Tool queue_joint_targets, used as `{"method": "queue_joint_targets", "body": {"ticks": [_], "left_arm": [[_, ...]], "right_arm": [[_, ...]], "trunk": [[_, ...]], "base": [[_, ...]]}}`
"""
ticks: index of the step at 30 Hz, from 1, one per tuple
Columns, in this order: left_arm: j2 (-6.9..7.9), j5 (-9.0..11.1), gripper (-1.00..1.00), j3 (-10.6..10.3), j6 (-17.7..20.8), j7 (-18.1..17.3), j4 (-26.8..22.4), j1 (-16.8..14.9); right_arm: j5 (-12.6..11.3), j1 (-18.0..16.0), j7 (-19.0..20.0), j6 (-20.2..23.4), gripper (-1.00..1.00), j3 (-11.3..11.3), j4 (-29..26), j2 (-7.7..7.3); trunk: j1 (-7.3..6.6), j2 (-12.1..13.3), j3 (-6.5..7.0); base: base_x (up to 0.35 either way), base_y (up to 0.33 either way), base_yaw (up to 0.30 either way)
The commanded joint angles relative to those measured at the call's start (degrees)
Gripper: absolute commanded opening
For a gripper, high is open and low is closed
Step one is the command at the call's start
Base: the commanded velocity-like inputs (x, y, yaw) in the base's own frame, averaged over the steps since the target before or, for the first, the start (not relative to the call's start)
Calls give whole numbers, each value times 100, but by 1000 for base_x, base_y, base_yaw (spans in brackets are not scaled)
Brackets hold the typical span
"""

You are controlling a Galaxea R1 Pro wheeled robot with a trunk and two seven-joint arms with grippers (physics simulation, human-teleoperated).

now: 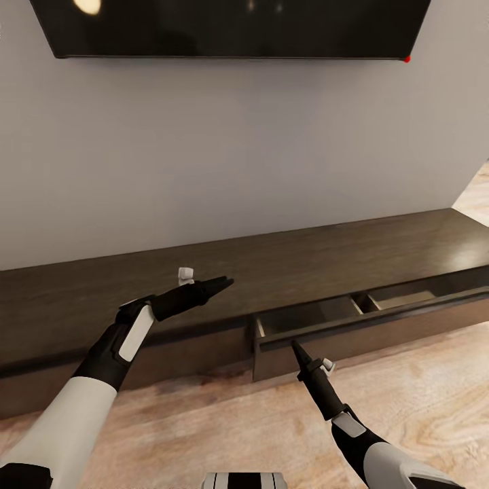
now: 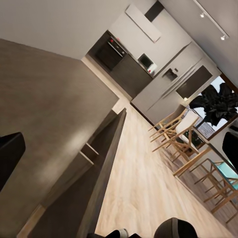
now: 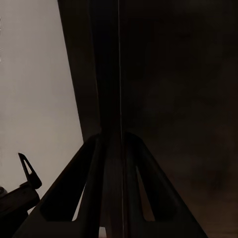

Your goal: Place each of the two pumpkins and all three candles from the living room inside a cabinet in the living room (use any cabinet), then make sure every cabinet is closed, and position the cauldron so it is next to a table in the living room.

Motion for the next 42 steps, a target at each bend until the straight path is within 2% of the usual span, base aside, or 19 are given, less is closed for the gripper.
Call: {"method": "queue_joint_targets", "body": {"ticks": [1, 29, 42], "left_arm": [[6, 53, 100, -15, 49, 5, 2, -4], [6, 51, 100, -23, 49, 4, 1, -4], [6, 51, 100, -23, 49, 3, 2, -4]], "right_arm": [[50, 3, 34, 74, -100, 363, 28, 4], [50, 3, 36, 73, -100, 363, 28, 4], [49, 3, 34, 73, -100, 363, 28, 4]], "trunk": [[-1, -1, -5], [-1, -1, -5], [-1, -1, -5]], "base": [[-76, -27, 0], [-149, -79, 0], [-14, -5, 0]]}}
